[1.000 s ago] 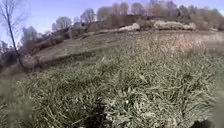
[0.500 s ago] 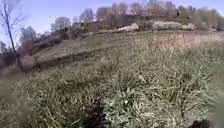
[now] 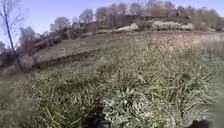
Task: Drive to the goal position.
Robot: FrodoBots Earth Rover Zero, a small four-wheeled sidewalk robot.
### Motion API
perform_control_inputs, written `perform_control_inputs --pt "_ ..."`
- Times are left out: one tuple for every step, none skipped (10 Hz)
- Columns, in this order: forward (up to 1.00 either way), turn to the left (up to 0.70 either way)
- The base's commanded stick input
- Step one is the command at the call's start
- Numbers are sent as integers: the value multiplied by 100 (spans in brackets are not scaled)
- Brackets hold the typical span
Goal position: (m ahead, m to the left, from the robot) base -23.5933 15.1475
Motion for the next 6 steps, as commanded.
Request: perform_control_inputs --pt "0 -45" --pt "0 -45" --pt "0 -45" --pt "0 -45" --pt "-4 -44" --pt "-44 -27"
